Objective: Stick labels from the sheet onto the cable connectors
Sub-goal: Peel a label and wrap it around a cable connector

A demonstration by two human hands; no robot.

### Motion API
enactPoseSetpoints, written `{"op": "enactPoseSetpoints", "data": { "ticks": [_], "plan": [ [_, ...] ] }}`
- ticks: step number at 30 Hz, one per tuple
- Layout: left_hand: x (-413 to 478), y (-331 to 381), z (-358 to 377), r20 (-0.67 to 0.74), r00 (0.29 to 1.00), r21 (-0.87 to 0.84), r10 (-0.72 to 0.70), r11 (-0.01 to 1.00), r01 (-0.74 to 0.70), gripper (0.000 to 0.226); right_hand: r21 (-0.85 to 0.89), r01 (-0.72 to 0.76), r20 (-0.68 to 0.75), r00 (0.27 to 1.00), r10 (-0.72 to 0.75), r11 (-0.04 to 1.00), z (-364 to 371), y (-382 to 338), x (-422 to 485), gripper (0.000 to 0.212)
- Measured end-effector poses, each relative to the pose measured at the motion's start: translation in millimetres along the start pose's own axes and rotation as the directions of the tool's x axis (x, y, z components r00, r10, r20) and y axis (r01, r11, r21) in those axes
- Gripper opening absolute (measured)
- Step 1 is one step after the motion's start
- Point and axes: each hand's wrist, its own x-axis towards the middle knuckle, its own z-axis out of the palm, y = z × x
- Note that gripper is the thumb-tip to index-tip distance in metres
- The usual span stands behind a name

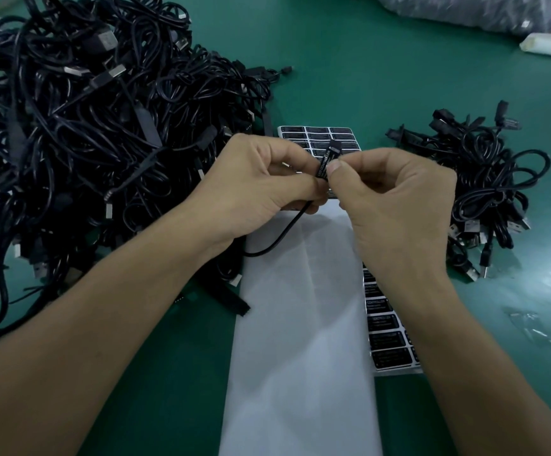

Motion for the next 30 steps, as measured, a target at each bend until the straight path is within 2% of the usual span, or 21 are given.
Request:
{"op": "enactPoseSetpoints", "data": {
  "ticks": [20,30],
  "plan": [
    [-1.2,1.4,1.1,-0.004,1.0,-0.001,0.01,1.0,-0.01,0.006,-0.01,-0.043,-0.012,0.999,0.043,0.999,-0.3,-0.5,0.3,0.019],
    [-1.8,3.5,0.1,0.0,1.0,0.005,0.004,1.0,-0.004,0.004,-0.003,-0.006,-0.004,1.0,0.006,1.0,-1.4,-0.5,0.6,0.02]
  ]
}}
